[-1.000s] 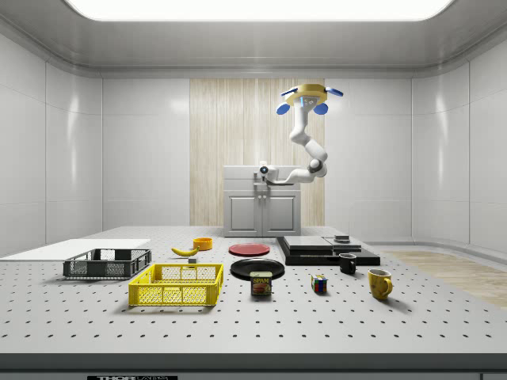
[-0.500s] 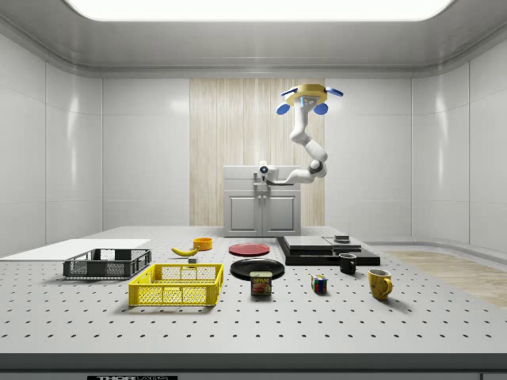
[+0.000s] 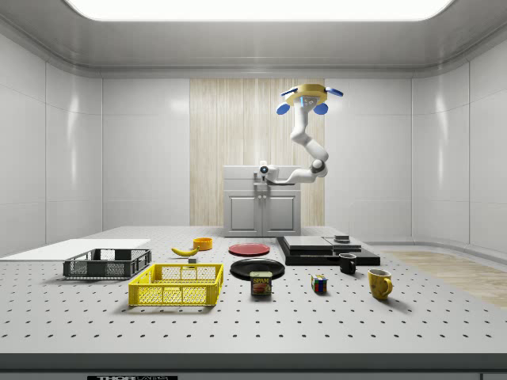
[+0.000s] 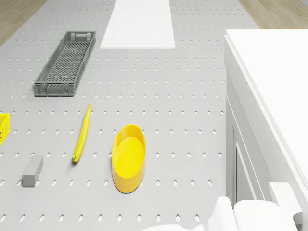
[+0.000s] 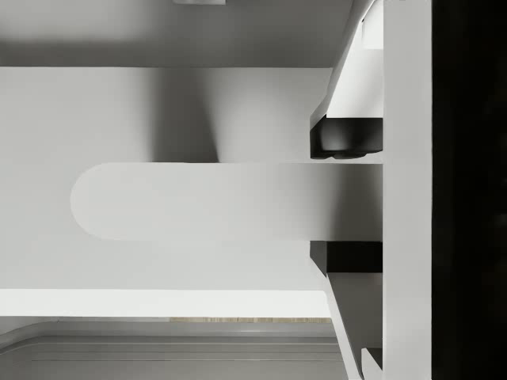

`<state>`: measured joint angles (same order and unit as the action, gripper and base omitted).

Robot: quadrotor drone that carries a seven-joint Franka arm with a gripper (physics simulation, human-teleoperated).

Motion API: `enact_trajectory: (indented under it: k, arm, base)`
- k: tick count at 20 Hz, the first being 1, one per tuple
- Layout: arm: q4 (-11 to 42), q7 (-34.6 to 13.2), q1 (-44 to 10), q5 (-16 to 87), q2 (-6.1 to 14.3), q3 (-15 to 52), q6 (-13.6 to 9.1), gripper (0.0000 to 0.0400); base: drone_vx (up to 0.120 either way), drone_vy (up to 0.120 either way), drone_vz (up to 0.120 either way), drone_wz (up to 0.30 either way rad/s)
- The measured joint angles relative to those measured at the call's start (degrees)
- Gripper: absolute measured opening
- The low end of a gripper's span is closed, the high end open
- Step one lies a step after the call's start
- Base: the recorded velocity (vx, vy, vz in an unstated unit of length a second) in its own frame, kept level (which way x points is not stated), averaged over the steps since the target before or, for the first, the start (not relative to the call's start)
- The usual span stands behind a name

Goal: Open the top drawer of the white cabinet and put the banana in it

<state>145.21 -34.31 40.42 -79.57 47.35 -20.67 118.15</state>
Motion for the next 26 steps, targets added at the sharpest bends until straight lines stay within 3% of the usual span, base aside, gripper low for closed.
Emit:
enact_trajectory:
  k: [2,12,14,19,26]
  arm:
    - [0.31,1.19,-0.79,0.36,0.21,-0.54,-1.03,0.012]
    - [0.65,-2.72,-4.18,5.73,2.82,-4.3,-6.05,0.0127]
    - [0.82,-1.33,-5.04,6.84,2.89,-5.41,-7.44,0.0139]
    - [0.35,-3.01,-6.39,10.02,4.28,-8.38,-10.38,0.0116]
    - [-0.91,-5.19,-7.5,15.09,5.73,-13.23,-14.44,0.0125]
  base:
    - [0.0,0.0,0.0,0.0]
    - [0.0,0.0,0.0,0.0]
    - [0.0,0.0,0.0,0.0]
    - [0.0,0.0,0.0,0.0]
    - [0.0,0.0,0.0,0.0]
